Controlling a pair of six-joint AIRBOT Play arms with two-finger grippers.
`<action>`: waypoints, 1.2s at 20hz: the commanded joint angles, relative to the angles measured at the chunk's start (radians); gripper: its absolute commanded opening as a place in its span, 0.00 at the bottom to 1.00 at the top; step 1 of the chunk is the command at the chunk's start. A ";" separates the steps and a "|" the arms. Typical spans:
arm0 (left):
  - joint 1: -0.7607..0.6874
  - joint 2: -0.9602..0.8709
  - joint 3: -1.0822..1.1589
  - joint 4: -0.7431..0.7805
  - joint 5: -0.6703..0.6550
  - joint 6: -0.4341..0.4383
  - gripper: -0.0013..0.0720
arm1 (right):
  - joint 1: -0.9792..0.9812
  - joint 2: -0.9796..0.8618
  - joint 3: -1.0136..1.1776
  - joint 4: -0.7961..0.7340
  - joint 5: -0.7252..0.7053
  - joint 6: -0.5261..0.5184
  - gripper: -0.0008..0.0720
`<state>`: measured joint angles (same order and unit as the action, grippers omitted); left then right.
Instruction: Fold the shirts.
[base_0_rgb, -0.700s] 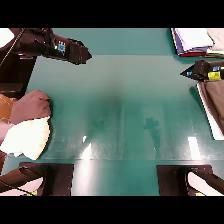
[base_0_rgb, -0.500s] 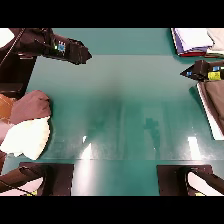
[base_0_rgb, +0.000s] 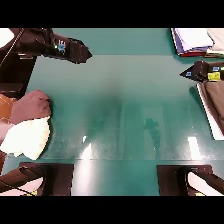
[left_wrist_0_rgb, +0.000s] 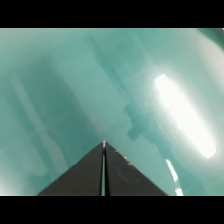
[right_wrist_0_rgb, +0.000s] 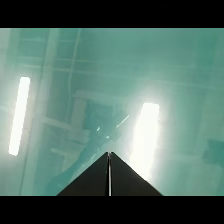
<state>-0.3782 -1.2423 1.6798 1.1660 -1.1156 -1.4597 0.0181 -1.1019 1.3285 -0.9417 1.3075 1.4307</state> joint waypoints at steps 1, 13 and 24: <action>0.000 0.000 0.000 0.030 0.094 0.003 0.05 | 0.001 0.000 0.000 0.000 0.012 0.000 0.03; 0.413 -0.013 -0.293 0.614 -0.116 -0.113 0.94 | 0.001 0.000 0.000 0.000 0.013 0.000 0.03; 0.547 -0.009 -0.661 0.603 0.072 -0.153 0.19 | 0.001 0.000 0.000 0.001 -0.006 0.000 0.03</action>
<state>0.1566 -1.2526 1.0237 1.7668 -1.0355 -1.6001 0.0181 -1.1019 1.3285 -0.9417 1.3125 1.4307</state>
